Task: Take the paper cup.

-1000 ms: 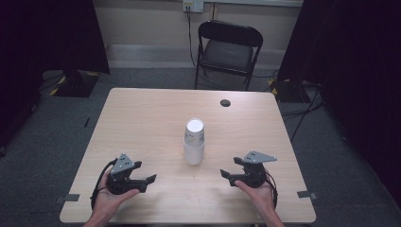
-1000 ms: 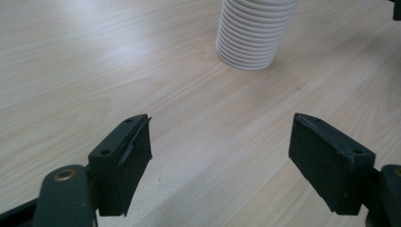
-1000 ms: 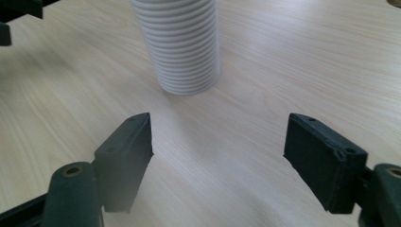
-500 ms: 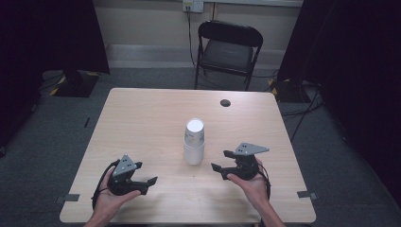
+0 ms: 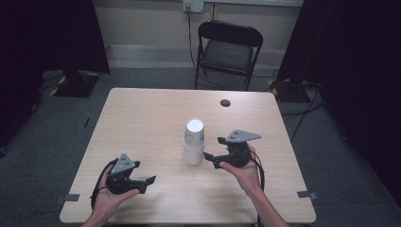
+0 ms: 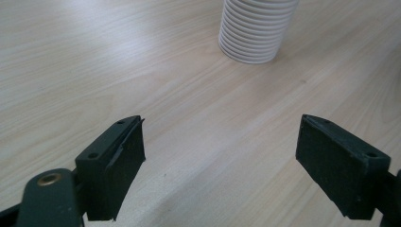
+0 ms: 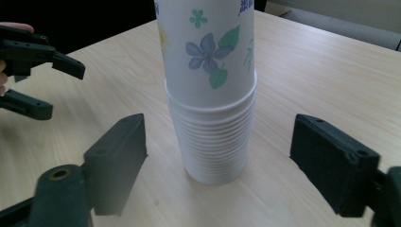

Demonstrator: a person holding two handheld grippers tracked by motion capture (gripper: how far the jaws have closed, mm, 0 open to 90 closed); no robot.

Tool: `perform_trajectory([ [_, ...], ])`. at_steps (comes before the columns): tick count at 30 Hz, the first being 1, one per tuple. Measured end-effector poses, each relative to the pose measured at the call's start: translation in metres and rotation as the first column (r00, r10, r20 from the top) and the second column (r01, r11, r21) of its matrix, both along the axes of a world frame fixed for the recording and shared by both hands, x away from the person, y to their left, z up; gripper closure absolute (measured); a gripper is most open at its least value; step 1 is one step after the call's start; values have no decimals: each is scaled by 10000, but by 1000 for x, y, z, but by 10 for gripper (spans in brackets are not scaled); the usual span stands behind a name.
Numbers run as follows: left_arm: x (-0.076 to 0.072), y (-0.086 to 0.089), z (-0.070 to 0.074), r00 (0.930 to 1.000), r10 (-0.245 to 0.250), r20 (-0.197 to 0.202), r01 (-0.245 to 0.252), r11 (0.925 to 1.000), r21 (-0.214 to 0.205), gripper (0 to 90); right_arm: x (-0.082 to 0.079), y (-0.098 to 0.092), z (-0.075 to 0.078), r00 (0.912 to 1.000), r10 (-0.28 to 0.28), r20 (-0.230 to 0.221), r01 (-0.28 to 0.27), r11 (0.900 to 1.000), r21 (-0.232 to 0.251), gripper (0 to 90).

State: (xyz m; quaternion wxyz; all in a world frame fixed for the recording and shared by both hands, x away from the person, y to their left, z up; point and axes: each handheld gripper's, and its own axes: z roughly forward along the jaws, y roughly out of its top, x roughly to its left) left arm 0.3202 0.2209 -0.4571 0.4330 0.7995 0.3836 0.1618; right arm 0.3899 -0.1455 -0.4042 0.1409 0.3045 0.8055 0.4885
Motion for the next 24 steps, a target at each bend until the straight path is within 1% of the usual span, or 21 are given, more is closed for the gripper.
perform_trajectory([
  [3,-1,-1,1,10000,-69,30,69,10000,4,160,4,5,1,10000,70,17,-70,9999,96,161],
  [6,-2,1,1,9999,-102,44,102,9999,58,160,6,8,2,9999,103,68,-103,9999,62,149],
  [7,-3,1,2,9999,-93,105,92,9999,75,160,9,11,5,9999,85,139,-87,9998,175,148],
  [9,-3,2,3,9999,20,121,-21,10000,21,160,11,14,7,9997,116,218,-120,9998,162,148],
  [10,-1,1,2,9999,127,111,-127,9999,57,160,12,15,8,9995,167,254,-171,9997,171,148],
  [12,1,0,2,9998,130,125,-132,9998,131,160,14,17,10,9993,188,319,-195,9996,214,148],
  [13,3,-1,1,9997,201,132,-203,9997,106,160,18,21,12,9989,240,412,-251,9993,282,133],
  [14,4,-2,1,9998,191,100,-192,9997,123,160,18,21,12,9989,240,412,-251,9993,282,133],
  [15,5,-2,0,9999,123,76,-124,9998,147,160,21,25,14,9985,284,470,-299,9990,320,134],
  [17,4,-2,0,9999,122,82,-123,9998,181,160,22,25,14,9983,313,492,-333,9986,404,134],
  [19,3,-2,1,9999,114,116,-115,9999,87,160,25,29,13,9983,343,466,-369,9978,547,134],
  [21,3,-1,1,9998,103,182,-107,9998,178,160,26,33,13,9983,337,476,-361,9980,511,134],
  [22,2,-2,1,9997,130,192,-132,9998,143,161,27,35,13,9979,376,536,-404,9978,521,139],
  [24,1,-2,2,9992,151,368,-157,9998,155,175,27,38,14,9954,283,910,-340,9976,610,164],
])
